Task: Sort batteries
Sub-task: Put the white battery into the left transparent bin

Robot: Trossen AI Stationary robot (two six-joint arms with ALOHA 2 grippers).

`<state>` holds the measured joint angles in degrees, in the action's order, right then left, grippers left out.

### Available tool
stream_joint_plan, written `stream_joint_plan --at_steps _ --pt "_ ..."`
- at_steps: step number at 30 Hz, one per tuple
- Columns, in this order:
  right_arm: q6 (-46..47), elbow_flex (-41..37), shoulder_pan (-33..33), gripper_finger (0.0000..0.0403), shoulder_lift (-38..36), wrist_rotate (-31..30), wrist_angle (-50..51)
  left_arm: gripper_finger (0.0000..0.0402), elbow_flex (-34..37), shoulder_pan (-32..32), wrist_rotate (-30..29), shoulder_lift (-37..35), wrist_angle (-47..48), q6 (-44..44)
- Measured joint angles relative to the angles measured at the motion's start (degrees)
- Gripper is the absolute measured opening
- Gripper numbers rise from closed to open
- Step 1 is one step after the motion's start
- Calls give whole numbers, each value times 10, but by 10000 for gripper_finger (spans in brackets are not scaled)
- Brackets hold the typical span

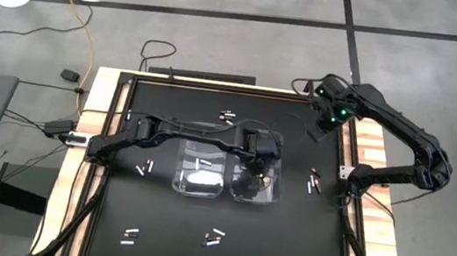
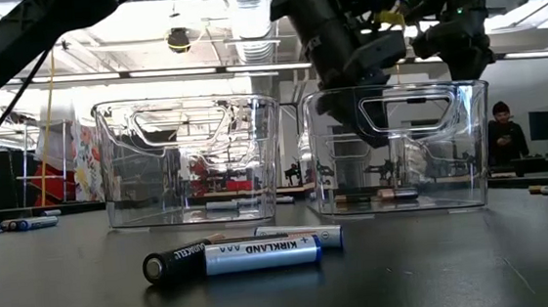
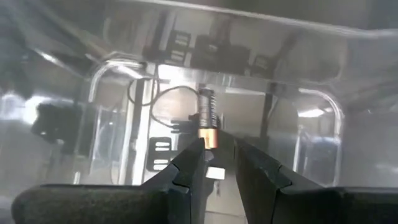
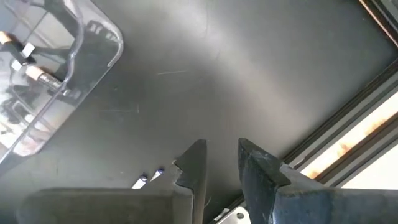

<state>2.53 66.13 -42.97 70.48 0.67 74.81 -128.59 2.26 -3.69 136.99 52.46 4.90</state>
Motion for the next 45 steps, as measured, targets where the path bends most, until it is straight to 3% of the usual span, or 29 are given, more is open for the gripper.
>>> stream_joint_plan --at_steps 8,14,19,24,28,32,38,40,45 --pt "-2 0 1 107 -22 0 -2 89 6 3 -2 0 -7 4" --pt "-2 0 1 107 -24 0 -2 125 3 4 -2 0 -3 3" --pt "-2 0 1 107 -24 0 -2 152 -21 4 -2 0 17 4" --pt "0 0 1 107 -24 0 -2 152 -64 6 -15 -18 47 14" --pt "1 0 1 107 -24 1 -2 145 -59 16 -70 -73 55 43" --pt "5 0 1 107 -24 1 -5 144 -59 35 -152 -129 125 99" --pt "16 0 1 107 -24 1 -20 143 -49 69 -368 -198 354 243" --pt "20 0 1 107 -24 1 -26 143 -14 76 -419 -222 377 296" --pt "24 0 1 107 -24 1 -32 143 173 99 -416 -337 335 317"
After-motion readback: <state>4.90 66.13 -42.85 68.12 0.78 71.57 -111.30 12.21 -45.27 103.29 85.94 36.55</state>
